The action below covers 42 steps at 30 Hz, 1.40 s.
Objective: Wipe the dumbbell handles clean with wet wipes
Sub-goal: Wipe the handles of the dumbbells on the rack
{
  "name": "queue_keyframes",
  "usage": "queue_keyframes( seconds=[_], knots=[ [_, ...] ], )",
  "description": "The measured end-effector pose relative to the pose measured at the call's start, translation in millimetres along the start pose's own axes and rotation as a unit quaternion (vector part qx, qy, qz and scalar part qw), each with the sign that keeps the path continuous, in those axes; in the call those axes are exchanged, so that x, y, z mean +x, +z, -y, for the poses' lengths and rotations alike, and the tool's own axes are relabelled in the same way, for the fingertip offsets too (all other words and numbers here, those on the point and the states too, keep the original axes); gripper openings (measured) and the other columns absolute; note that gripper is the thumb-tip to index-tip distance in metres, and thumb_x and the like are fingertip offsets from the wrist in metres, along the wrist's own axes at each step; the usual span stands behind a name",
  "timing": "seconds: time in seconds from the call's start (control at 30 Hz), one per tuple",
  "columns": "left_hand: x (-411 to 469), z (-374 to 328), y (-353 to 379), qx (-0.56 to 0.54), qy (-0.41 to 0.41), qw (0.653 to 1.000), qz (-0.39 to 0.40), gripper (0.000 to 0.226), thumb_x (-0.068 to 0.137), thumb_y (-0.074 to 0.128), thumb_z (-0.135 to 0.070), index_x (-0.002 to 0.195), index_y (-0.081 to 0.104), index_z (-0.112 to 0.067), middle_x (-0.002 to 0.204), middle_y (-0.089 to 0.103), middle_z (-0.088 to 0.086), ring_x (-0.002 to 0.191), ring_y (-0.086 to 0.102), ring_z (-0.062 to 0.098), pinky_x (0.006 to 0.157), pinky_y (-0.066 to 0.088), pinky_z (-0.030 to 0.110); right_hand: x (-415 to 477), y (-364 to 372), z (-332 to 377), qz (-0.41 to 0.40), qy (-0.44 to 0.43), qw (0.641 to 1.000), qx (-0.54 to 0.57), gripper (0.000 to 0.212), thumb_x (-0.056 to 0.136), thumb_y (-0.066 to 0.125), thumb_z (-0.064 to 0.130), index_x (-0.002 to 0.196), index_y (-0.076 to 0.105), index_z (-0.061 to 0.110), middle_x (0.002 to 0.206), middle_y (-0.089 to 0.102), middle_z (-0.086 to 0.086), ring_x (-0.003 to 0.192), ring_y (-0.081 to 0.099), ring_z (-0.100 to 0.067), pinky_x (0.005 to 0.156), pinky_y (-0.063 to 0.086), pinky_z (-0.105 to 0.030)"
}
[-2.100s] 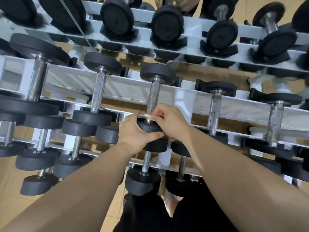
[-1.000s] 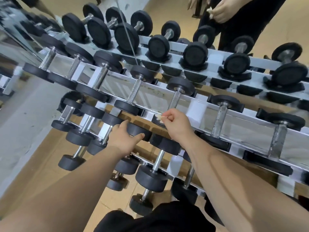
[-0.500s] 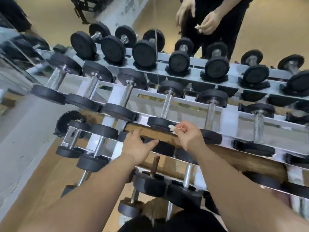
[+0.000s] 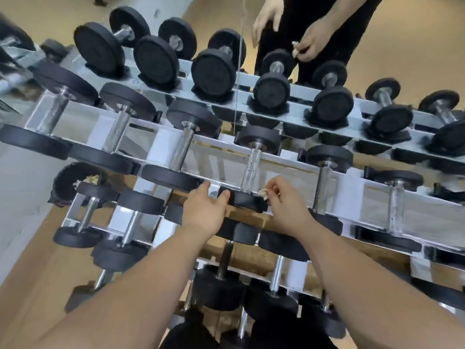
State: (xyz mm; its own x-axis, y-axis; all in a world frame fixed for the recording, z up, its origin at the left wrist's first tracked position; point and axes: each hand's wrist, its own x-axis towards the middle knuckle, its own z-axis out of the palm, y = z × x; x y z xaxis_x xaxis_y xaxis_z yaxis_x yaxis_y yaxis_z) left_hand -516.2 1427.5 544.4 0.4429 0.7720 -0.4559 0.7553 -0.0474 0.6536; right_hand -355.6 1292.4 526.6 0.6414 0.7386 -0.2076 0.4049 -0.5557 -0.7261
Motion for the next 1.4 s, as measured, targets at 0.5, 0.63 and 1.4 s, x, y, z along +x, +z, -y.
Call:
queue_keyframes(
  seconds=[0.5,0.63,1.4],
  knots=[
    [65,-35,87,0.006,-0.033,0.993,-0.114,0.052,0.103,0.037,-0.036,0.148,0.046,-0.010,0.144,0.053,0.017,0.132,0.047,0.036,0.110,0.037,0.045,108,16,-17,-0.045,-0.075,0.996,0.013,0.007,0.092,0.069,0.029,0.096,0.067,0.023,0.083,0.054,0.007,0.077,0.050,-0.004,0.069,0.035,-0.011],
    [65,-29,89,-0.016,-0.011,0.993,-0.115,0.057,0.099,0.032,-0.037,0.149,0.046,-0.013,0.143,0.055,0.014,0.132,0.048,0.032,0.113,0.036,0.045,108,29,-28,-0.086,-0.075,0.991,0.074,0.009,0.089,0.074,0.017,0.097,0.074,0.017,0.077,0.050,0.012,0.075,0.050,-0.001,0.070,0.036,-0.009],
    [65,-27,88,-0.072,0.011,0.989,-0.130,0.058,0.091,0.030,-0.041,0.139,0.056,-0.019,0.133,0.061,0.001,0.125,0.051,0.023,0.109,0.039,0.040,109,29,-23,-0.004,-0.081,0.993,0.086,0.011,0.092,0.070,0.017,0.093,0.078,0.009,0.073,0.062,0.018,0.076,0.059,0.008,0.070,0.045,-0.013]
  ],
)
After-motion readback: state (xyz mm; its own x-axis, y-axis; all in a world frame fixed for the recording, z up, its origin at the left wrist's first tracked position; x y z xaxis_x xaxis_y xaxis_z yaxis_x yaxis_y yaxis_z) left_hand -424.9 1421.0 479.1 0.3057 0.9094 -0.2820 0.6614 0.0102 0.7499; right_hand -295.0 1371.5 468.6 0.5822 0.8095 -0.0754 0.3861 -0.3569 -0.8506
